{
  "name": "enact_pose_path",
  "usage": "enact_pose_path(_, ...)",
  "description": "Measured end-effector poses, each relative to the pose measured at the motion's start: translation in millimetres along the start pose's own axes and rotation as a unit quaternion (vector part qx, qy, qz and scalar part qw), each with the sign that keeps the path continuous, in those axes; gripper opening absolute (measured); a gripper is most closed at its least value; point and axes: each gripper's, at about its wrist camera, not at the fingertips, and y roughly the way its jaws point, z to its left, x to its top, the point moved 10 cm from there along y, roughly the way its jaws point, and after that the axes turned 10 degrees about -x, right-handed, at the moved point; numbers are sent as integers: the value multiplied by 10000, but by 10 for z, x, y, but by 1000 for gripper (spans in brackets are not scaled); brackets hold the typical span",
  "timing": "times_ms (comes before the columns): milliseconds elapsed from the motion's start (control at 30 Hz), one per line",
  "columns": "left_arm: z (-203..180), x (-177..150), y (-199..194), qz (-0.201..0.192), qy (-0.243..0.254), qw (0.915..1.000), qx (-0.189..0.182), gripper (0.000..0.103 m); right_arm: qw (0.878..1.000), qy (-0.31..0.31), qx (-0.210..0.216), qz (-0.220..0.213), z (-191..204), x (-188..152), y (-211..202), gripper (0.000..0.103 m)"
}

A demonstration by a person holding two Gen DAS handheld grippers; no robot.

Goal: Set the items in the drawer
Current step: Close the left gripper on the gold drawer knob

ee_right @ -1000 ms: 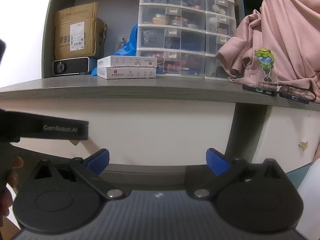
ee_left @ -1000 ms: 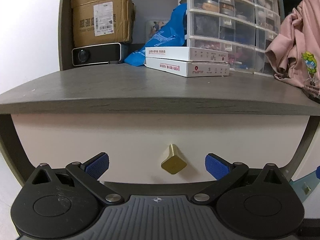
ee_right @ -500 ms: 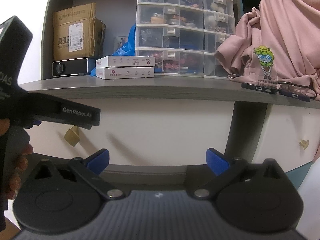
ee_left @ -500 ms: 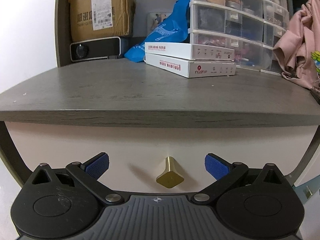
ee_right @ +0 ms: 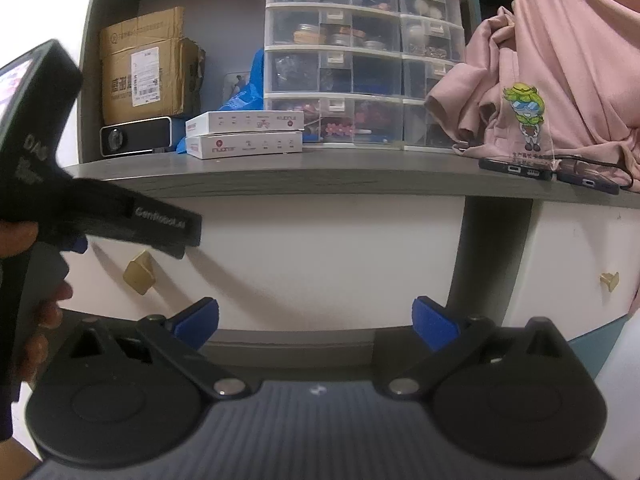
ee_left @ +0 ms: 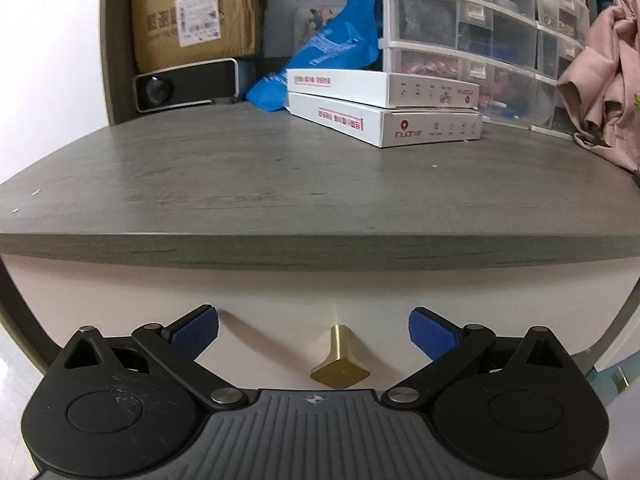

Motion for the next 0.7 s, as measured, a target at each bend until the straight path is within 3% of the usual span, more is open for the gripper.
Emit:
enact_pose_path(333, -34, -13, 56, 317, -61, 9995, -45, 102, 10000, 48, 45, -10, 5, 24, -8, 103)
enact_pose_path(433, -48, -23, 69, 499, -145, 9986, -73, 96, 10000, 65, 52, -24, -7, 39, -16, 103)
enact_pose_path(533, -63, -32, 81, 680, -230, 9974, -101, 71, 9999, 87, 57, -19, -24, 42, -20, 103)
enact_pose_path(600, -73, -38, 88, 801, -286, 9963, -119, 31, 9999, 101, 59, -15, -35, 43, -22, 103)
enact_pose_path(700, -88, -46, 97, 975, -363, 9945, -140, 31, 9999, 124, 63, -8, -52, 45, -26, 103)
